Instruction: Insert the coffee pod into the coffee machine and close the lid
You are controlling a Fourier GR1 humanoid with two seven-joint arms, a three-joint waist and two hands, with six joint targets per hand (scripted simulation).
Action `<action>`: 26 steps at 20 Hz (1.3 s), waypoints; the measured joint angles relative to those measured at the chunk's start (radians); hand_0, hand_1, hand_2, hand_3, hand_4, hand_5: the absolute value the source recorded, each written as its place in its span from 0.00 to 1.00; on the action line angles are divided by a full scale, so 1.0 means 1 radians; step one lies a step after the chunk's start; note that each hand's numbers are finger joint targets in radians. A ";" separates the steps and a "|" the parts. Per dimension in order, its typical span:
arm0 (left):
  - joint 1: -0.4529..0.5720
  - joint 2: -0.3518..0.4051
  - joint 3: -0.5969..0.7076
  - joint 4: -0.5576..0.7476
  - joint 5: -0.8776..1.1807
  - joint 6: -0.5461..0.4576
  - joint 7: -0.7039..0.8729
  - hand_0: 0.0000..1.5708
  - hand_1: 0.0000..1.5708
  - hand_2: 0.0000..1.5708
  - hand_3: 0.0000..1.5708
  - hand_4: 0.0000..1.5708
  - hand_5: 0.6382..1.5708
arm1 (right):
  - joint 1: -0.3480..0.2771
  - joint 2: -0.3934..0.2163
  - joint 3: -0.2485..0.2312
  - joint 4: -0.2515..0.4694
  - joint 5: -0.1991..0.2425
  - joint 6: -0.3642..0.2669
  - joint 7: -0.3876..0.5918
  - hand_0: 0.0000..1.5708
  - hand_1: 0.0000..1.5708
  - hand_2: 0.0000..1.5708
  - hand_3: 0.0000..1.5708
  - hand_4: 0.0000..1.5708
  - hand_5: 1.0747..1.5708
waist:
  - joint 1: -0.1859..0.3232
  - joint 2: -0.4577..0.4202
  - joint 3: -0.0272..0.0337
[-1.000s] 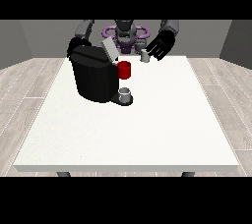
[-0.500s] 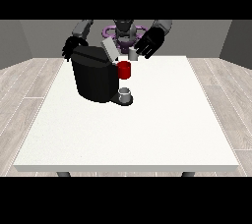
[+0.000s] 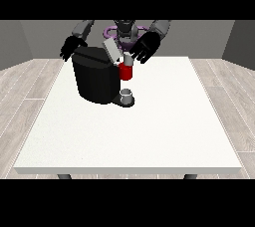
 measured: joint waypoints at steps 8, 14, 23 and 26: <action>-0.018 -0.019 -0.010 0.000 -0.016 -0.014 0.009 0.77 0.77 0.80 0.76 0.32 1.00 | 0.016 0.005 -0.021 0.012 -0.007 -0.013 -0.029 0.00 0.00 0.00 0.00 0.34 1.00 | 0.010 0.010 0.0000; -0.022 -0.027 -0.011 0.000 -0.025 -0.013 -0.003 0.76 0.76 0.81 0.76 0.32 1.00 | 0.008 -0.001 -0.036 0.011 -0.023 -0.007 -0.029 0.00 0.00 0.00 0.00 0.33 1.00 | 0.014 0.019 0.0001; -0.015 -0.024 -0.005 0.008 -0.037 -0.006 -0.022 0.78 0.78 0.81 0.76 0.31 1.00 | 0.022 -0.004 -0.042 0.008 -0.031 -0.007 -0.051 0.00 0.00 0.00 0.00 0.29 1.00 | 0.016 0.035 0.0006; -0.013 -0.031 -0.005 0.017 -0.038 -0.017 -0.017 0.78 0.78 0.81 0.75 0.31 1.00 | 0.015 -0.005 -0.043 0.000 -0.032 -0.012 -0.031 0.00 0.00 0.00 0.00 0.29 1.00 | 0.018 0.026 0.0009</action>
